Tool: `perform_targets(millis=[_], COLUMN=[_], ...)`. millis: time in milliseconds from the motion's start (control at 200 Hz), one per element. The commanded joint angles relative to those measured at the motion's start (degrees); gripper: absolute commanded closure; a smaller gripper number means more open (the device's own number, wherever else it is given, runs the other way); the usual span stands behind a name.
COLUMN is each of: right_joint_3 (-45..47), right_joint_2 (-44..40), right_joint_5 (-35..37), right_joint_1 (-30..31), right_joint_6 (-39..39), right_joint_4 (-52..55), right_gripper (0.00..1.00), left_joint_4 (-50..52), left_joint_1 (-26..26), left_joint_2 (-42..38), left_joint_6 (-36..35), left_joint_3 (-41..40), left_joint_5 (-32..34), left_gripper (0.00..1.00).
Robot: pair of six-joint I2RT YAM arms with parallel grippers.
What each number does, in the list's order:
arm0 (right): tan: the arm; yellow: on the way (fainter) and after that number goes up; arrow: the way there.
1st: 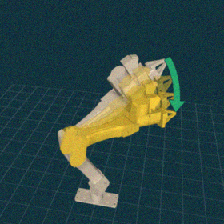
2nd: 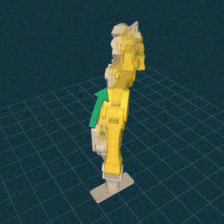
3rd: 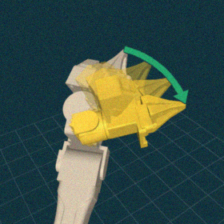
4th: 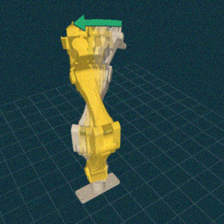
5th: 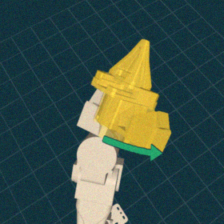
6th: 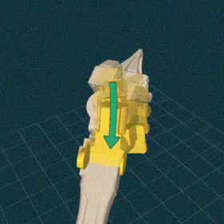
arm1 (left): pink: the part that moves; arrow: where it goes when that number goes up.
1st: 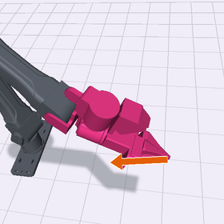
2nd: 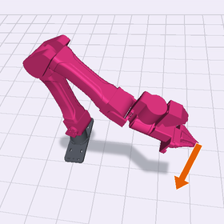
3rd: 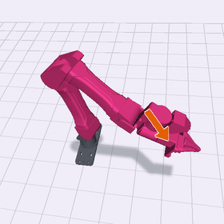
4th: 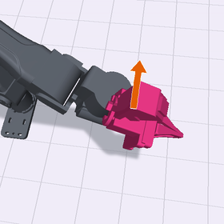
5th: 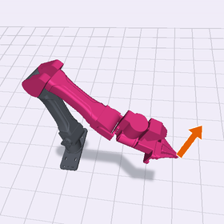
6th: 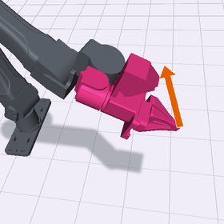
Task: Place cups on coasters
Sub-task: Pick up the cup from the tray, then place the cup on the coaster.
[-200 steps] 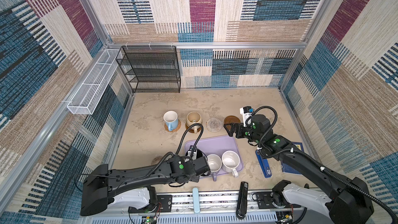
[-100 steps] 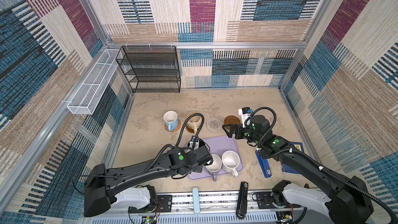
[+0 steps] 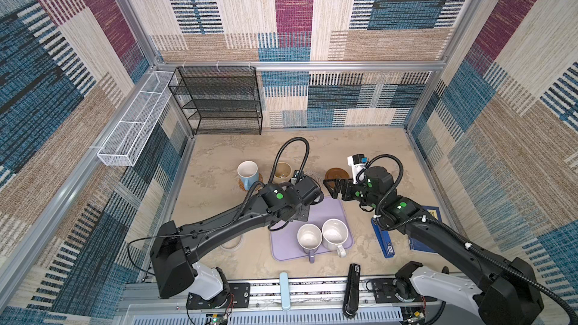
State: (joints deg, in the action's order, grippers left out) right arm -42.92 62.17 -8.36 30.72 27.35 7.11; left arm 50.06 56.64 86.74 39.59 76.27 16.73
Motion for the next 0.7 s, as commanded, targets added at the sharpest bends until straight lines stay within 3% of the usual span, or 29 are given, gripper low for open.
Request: perform_targets(millis=[0, 160, 696], right_joint_3=[-1.4, -2.1, -0.2], right_joint_2=[-0.5, -1.1, -2.1], right_joint_5=[5.0, 9.8, 12.8], right_joint_1=[0.0, 0.0, -0.4], right_joint_6=[-0.5, -0.1, -1.6], right_joint_4=[1.0, 3.9, 5.1], right_gripper=[0.00, 0.00, 0.00], left_joint_4=[-3.1, -2.2, 1.9], left_joint_1=[-1.7, -3.2, -7.2], left_joint_2=[3.1, 9.1, 29.4], left_joint_6=[-3.0, -2.9, 0.1], left_joint_3=[3.4, 9.6, 27.8], left_joint_5=[-1.4, -0.4, -0.5], left_gripper=[1.00, 1.00, 1.00])
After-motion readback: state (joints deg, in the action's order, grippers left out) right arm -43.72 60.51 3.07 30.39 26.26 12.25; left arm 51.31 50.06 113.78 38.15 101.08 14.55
